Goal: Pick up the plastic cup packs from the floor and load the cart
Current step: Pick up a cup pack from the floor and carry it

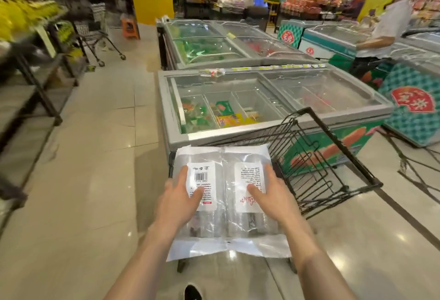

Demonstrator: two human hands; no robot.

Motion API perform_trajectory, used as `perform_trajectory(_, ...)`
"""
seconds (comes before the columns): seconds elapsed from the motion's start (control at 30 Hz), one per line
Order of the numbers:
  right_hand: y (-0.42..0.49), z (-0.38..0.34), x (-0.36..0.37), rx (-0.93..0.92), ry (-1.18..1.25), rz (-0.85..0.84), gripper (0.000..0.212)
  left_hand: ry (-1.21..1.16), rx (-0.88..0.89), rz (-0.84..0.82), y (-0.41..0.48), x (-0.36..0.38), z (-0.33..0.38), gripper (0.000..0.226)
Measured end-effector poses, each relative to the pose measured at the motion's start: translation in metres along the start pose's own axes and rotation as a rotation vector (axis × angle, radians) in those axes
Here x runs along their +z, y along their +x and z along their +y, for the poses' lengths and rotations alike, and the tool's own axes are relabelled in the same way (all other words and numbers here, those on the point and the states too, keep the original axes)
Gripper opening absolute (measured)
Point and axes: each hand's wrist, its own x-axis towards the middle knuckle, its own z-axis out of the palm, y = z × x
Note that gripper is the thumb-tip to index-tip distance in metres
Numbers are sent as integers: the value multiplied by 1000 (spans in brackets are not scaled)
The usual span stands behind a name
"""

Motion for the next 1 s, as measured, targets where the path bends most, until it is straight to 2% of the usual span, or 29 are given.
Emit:
perform_trajectory(0.23,127,-16,55,6,109,-108,80,-49,-119,1,131,34,-33,72)
perform_trajectory(0.5,243,6,127,94,207,-283,70,-44,-211,-84,241,91,-73,75)
perform_trajectory(0.77,304,44,217,187,204,-354,85,-68,-248,-124,295,174,-120,76)
perform_trajectory(1.0,338,73,293,240,240,-384,91,26,-299,-138,338,235,-163,78)
